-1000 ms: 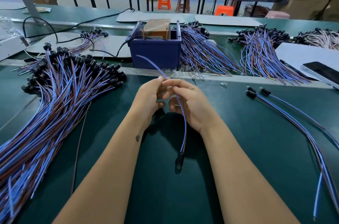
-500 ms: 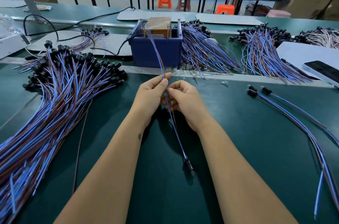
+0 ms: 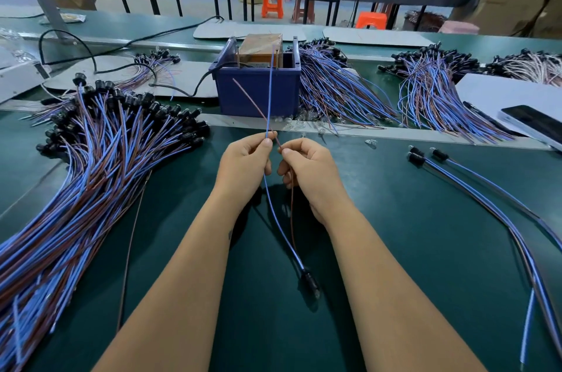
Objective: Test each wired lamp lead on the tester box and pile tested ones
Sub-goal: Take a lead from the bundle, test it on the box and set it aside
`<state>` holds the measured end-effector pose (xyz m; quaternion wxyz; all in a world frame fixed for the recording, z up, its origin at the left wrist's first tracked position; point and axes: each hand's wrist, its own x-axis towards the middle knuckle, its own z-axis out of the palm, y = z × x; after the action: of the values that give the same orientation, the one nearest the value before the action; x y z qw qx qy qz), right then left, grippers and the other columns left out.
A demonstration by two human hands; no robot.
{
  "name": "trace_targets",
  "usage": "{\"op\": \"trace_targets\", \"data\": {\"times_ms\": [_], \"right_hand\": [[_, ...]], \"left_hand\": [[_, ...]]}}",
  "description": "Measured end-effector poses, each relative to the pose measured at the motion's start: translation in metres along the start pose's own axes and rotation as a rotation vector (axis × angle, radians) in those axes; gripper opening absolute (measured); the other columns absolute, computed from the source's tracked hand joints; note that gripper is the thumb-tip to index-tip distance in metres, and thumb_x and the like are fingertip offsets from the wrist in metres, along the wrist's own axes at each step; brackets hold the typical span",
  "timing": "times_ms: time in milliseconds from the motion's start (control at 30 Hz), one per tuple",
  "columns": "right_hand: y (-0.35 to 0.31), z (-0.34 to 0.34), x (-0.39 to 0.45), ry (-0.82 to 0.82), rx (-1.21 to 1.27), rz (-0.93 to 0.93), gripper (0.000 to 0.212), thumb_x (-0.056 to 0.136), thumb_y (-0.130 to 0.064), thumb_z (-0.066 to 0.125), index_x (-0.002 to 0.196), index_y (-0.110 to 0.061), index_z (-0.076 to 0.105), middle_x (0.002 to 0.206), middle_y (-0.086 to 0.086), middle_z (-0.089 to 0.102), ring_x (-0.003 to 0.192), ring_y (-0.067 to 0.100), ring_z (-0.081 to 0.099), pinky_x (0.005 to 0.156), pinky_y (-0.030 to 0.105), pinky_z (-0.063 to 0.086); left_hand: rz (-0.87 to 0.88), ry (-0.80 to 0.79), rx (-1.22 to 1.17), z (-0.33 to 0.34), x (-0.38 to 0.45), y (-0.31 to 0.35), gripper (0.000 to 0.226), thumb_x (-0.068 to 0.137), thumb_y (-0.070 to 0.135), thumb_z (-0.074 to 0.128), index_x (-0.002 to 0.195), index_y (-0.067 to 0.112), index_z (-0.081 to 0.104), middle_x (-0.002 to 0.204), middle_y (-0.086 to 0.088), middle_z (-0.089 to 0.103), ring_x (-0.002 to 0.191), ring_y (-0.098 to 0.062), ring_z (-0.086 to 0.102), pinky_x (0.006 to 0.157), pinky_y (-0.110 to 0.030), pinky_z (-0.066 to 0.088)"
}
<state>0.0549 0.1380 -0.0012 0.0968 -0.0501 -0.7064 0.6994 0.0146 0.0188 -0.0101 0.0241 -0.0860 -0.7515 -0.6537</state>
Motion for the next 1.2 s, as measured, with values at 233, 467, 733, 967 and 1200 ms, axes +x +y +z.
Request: {"op": "trace_targets", "data": {"times_ms": [233, 467, 733, 967, 1200], "right_hand": [[0.000, 0.000, -0.001, 0.044, -0.022, -0.084, 0.015, 0.096, -0.012, 0.058, 0.086, -0.017, 0.068, 0.051, -0.011, 0.050, 0.048, 0.002, 0.043, 0.047, 0.014, 0.037], [0.000, -0.008, 0.004, 0.245, 0.041, -0.069, 0.013, 0.096, -0.013, 0.057, 0.086, -0.015, 0.064, 0.052, -0.004, 0.052, 0.049, 0.006, 0.046, 0.050, 0.018, 0.040], [-0.003, -0.009, 0.002, 0.256, 0.101, -0.077, 0.015, 0.097, -0.015, 0.056, 0.084, -0.019, 0.064, 0.052, -0.004, 0.052, 0.050, 0.006, 0.046, 0.049, 0.017, 0.041], [-0.004, -0.009, 0.001, 0.249, 0.142, -0.108, 0.014, 0.094, -0.011, 0.056, 0.084, -0.015, 0.065, 0.050, -0.003, 0.051, 0.049, 0.007, 0.045, 0.048, 0.016, 0.039], [-0.005, -0.010, 0.001, 0.266, 0.166, -0.105, 0.014, 0.094, -0.011, 0.056, 0.083, -0.015, 0.066, 0.051, -0.003, 0.050, 0.048, 0.007, 0.044, 0.047, 0.016, 0.038]], "left_hand": [[0.015, -0.021, -0.011, 0.003, 0.000, 0.001, 0.024, 0.100, 0.021, 0.049, 0.100, 0.034, 0.070, 0.048, 0.010, 0.046, 0.050, -0.006, 0.040, 0.050, -0.015, 0.038], [-0.016, 0.117, -0.035, -0.005, 0.003, 0.001, 0.027, 0.099, 0.019, 0.046, 0.094, 0.026, 0.071, 0.049, 0.009, 0.043, 0.046, -0.005, 0.037, 0.045, -0.012, 0.034], [-0.085, 0.227, 0.006, -0.016, 0.006, 0.002, 0.026, 0.096, 0.018, 0.046, 0.091, 0.025, 0.071, 0.047, 0.010, 0.038, 0.040, -0.006, 0.030, 0.038, -0.016, 0.027], [-0.081, 0.246, 0.075, -0.018, 0.002, 0.003, 0.024, 0.091, 0.023, 0.047, 0.072, 0.024, 0.062, 0.066, -0.005, 0.040, 0.063, -0.020, 0.031, 0.063, -0.032, 0.029], [-0.059, 0.256, 0.056, -0.018, 0.004, -0.001, 0.014, 0.093, 0.025, 0.049, 0.082, 0.024, 0.057, 0.058, 0.000, 0.042, 0.061, -0.018, 0.035, 0.063, -0.032, 0.031]]}}
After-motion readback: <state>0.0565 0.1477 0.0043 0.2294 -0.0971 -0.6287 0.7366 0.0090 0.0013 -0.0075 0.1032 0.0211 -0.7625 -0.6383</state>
